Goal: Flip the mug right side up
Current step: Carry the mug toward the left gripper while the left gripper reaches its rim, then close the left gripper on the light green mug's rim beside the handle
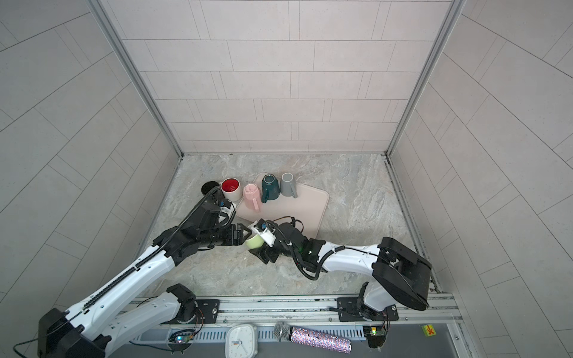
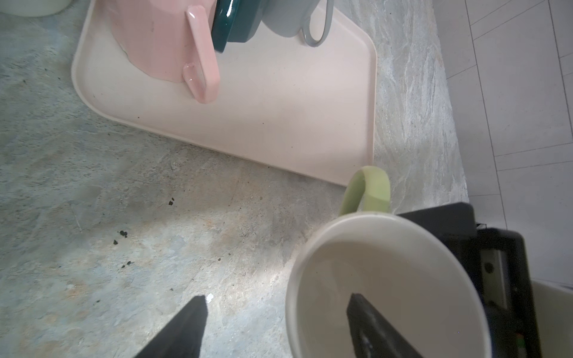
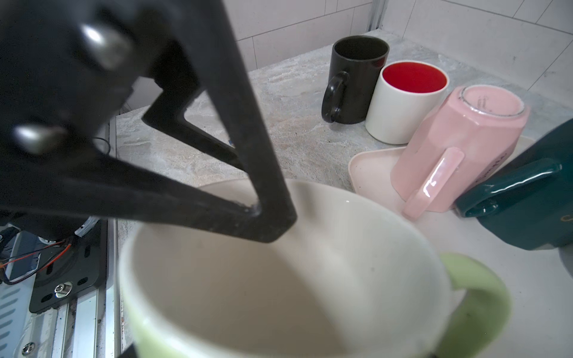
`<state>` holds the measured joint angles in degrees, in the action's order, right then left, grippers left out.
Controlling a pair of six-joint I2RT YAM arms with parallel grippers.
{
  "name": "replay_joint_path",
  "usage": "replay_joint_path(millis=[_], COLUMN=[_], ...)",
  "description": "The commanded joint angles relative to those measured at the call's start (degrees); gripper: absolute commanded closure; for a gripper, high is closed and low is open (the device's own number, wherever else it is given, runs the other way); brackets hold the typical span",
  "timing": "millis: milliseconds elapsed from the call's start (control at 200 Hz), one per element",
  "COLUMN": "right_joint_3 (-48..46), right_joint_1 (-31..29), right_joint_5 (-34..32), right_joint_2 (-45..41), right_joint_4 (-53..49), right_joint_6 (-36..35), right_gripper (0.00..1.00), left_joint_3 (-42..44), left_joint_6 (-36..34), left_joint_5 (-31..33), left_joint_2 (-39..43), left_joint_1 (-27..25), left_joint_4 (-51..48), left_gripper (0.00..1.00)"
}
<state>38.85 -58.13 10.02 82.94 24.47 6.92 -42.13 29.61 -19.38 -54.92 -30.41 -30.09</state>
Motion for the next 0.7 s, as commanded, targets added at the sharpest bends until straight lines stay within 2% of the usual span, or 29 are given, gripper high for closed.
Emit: replay_joint_path(millis=[0,60,250,430,510,570,611,696], right_joint_3=[-0.15,-0.38,-0.53,0.21,0.85,1.30,1.57,2.00], right_joint_1=[-0.23,-0.23,-0.32,-0.50,-0.48,-0.51,-0.43,-0.41], right_joint_5=[-1.13,-1.28,-1.41,-2.20,-2.29,-2.53,-2.64,-3.03], right_joint_2=[-2.25,-1.97,-0.28,0.37,0.86,1.24,1.50,1.87], right_joint_4=[8.48,9.62,12.52,12.34,11.86,11.48,11.31,11.21], right_joint_6=[-2.25,-2.57,-2.24,-2.86,-3.27,-3.34,-3.54,-3.34], right_gripper=[0.22,0.22,0.22,0.22,0.22,0.22,0.22,0.22], left_joint_3=[-1.82,-1.59,-1.39,-2.09,-2.19,-2.36,-2.58,-2.87], left_joint_6=[-1.71,-1.59,-0.57,0.02,0.06,-0.07,0.04,-0.08], left_joint_5=[-0.88,-0.74,-1.36,-2.43,-3.07,-2.71,-2.47,-2.26], left_joint_2=[-1.33,-1.86,-3.97,-6.81,-7.33,-7.73,-7.82,-7.99], left_joint_1=[0.23,0.27,0.27,0.22,0.27,0.25,0.23,0.27], left_joint_4=[1.74,2.83,6.12,7.06,7.78,7.76,7.48,6.99], left_gripper=[0.33,0.37,0.65,0.73,0.85,0.89,1.00,1.00])
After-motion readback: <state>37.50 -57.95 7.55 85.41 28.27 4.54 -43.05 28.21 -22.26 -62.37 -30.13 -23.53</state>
